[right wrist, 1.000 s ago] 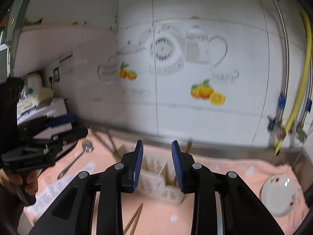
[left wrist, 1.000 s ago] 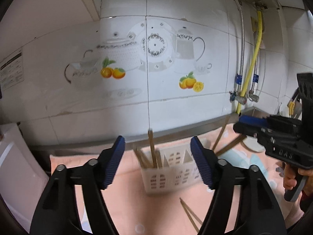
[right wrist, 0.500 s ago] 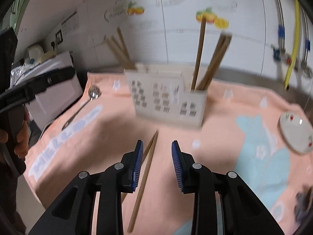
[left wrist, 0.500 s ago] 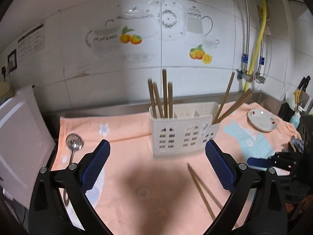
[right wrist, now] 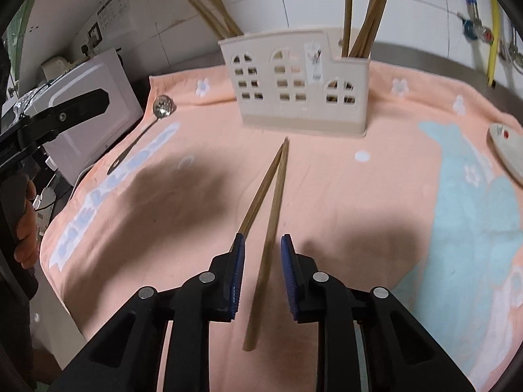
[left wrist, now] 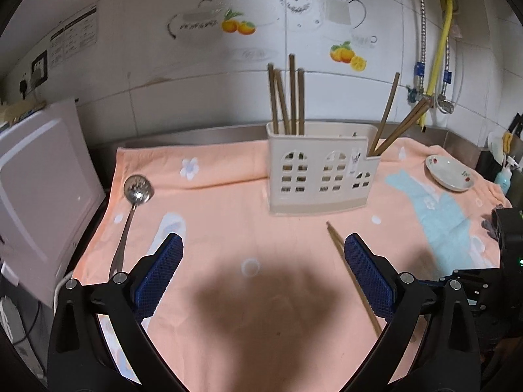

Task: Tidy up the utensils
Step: 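Open both tools and bring them back over the last chopsticks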

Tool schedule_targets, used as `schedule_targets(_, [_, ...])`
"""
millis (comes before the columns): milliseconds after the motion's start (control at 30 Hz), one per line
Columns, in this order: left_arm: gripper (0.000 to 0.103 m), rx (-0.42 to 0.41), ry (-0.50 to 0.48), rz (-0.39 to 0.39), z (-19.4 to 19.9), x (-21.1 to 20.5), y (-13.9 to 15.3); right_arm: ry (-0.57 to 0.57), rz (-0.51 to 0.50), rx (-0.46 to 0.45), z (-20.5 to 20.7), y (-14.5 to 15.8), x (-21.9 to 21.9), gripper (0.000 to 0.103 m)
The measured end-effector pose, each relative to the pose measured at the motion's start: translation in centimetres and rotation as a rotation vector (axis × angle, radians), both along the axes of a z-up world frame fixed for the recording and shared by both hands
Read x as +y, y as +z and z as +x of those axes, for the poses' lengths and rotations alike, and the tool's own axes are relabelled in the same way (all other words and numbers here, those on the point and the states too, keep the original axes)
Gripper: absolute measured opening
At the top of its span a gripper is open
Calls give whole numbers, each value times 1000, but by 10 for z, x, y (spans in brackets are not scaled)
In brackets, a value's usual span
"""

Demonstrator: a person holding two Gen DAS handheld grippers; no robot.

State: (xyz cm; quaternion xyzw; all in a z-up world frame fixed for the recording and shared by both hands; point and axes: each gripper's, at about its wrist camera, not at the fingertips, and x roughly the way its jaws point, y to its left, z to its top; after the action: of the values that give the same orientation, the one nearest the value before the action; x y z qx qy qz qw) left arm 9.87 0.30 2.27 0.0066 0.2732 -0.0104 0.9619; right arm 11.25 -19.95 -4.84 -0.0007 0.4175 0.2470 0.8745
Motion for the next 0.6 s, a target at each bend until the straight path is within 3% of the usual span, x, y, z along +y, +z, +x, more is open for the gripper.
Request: schedule_targets(600, [98,75,42,-40,-12,17,-35,-28,-59,37,5,-22,14,14])
